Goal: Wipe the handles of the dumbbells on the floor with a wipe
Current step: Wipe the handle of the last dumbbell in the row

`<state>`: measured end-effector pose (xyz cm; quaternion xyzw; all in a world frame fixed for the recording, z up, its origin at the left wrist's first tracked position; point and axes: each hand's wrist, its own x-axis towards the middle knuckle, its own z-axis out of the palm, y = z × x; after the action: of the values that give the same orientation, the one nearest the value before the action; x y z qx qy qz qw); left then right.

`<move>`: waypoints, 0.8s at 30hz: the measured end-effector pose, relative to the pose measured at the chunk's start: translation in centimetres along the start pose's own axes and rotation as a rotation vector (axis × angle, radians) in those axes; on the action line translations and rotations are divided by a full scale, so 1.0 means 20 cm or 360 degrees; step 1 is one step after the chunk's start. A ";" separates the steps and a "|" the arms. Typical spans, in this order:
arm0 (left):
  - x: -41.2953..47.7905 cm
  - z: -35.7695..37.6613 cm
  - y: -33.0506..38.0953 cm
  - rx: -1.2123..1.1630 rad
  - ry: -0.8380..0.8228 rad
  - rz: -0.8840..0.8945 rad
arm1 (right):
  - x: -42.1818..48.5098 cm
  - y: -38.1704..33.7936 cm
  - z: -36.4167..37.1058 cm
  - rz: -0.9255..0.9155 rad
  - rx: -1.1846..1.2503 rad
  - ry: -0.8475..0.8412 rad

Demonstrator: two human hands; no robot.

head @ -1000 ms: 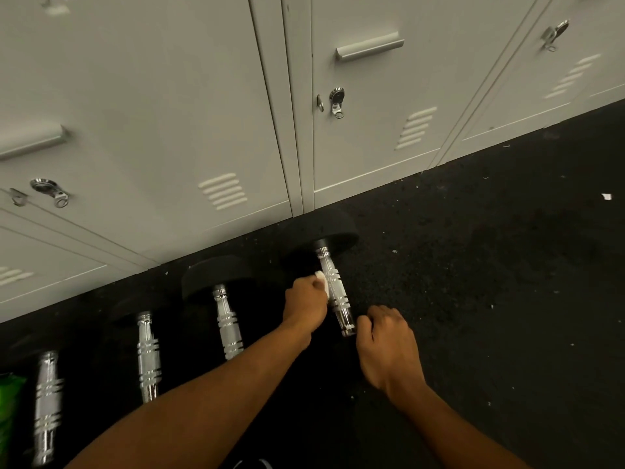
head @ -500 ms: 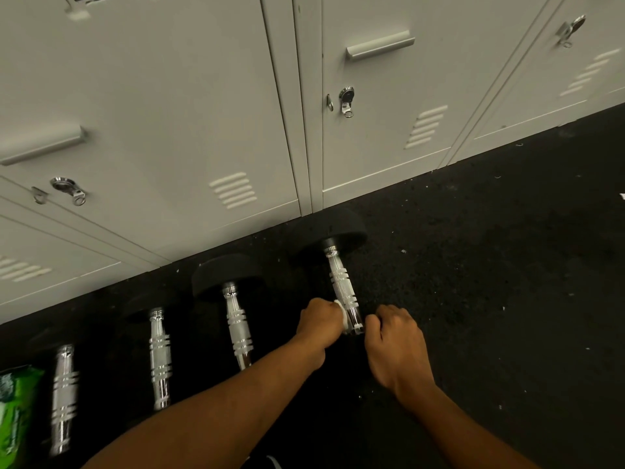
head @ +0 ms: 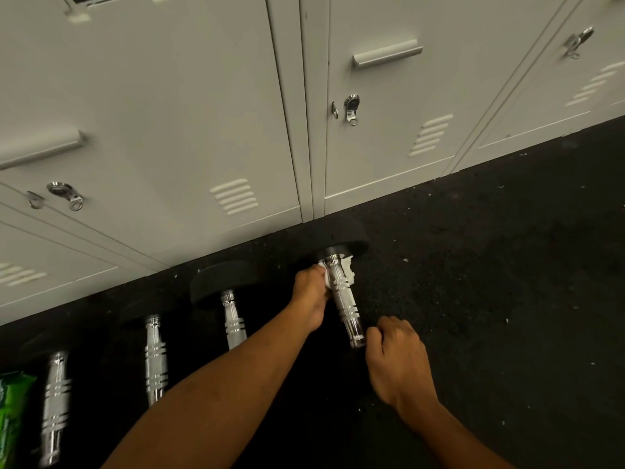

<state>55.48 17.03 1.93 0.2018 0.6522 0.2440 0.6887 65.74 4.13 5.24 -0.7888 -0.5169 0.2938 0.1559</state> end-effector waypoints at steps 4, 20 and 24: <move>-0.03 -0.02 -0.05 0.0029 -0.0083 0.0014 | 0.00 0.00 0.00 0.0011 -0.0004 0.0003; -0.20 -0.19 -0.28 0.0984 -0.0395 0.0056 | 0.01 -0.01 0.00 0.0068 -0.0006 0.0000; -0.26 -0.23 -0.22 0.1232 -0.0417 0.0257 | 0.01 0.00 -0.01 0.0090 0.0010 -0.0032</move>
<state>51.01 10.21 3.12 0.5257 0.5848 0.0062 0.6177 65.85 4.39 5.31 -0.7996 -0.4950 0.3077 0.1448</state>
